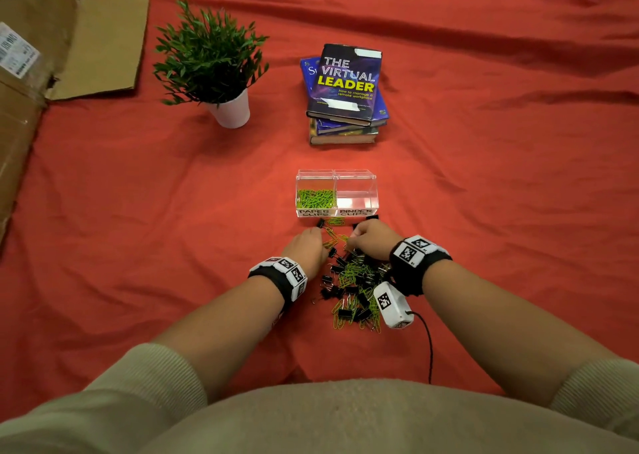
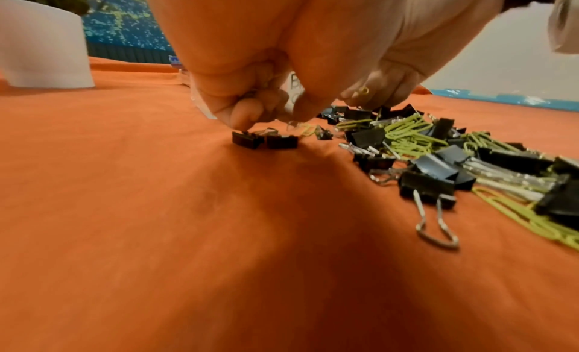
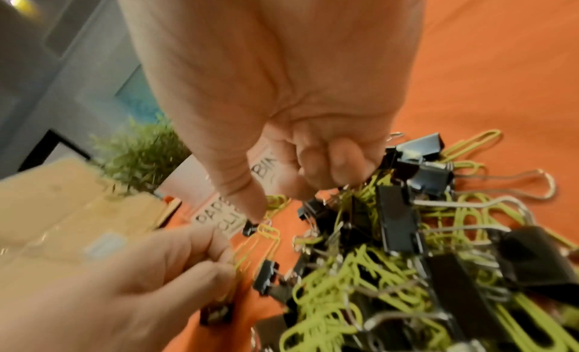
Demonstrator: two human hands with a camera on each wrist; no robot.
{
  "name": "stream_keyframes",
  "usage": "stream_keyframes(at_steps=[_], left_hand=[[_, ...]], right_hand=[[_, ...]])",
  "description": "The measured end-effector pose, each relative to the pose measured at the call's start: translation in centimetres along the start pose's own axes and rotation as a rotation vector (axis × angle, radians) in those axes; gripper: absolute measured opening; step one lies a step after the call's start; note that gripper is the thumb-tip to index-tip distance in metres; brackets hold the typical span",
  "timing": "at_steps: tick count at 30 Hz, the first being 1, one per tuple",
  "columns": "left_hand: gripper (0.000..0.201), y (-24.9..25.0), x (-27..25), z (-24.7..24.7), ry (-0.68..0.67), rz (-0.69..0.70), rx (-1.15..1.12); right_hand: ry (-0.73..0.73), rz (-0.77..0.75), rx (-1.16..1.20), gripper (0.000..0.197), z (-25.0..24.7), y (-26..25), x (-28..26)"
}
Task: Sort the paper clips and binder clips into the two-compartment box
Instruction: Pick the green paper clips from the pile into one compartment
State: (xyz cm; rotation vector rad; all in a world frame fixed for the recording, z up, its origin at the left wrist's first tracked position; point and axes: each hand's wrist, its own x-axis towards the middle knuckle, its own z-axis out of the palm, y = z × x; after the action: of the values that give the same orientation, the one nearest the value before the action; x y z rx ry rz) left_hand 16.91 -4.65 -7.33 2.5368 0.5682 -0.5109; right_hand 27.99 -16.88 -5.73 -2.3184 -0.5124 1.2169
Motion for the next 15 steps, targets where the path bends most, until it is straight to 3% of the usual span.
stream_keyframes(at_steps=[4, 7, 11, 15], left_hand=[[0.021, -0.5, -0.8, -0.1, 0.070, -0.029, -0.118], [0.017, -1.0, -1.2, 0.0, 0.073, -0.075, -0.186], [0.018, -1.7, -2.0, 0.1, 0.051, -0.097, -0.226], [0.017, -2.5, -2.4, -0.6, 0.085, -0.107, -0.245]], right_hand=[[-0.022, -0.011, 0.270, 0.012, -1.5, -0.5, -1.3], [0.023, -0.081, 0.309, 0.013, -2.5, -2.5, -1.1], [0.229, -0.190, 0.050, 0.020, -2.5, -6.6, 1.4], [0.243, -0.238, -0.261, 0.009, -1.1, -9.4, 3.7]])
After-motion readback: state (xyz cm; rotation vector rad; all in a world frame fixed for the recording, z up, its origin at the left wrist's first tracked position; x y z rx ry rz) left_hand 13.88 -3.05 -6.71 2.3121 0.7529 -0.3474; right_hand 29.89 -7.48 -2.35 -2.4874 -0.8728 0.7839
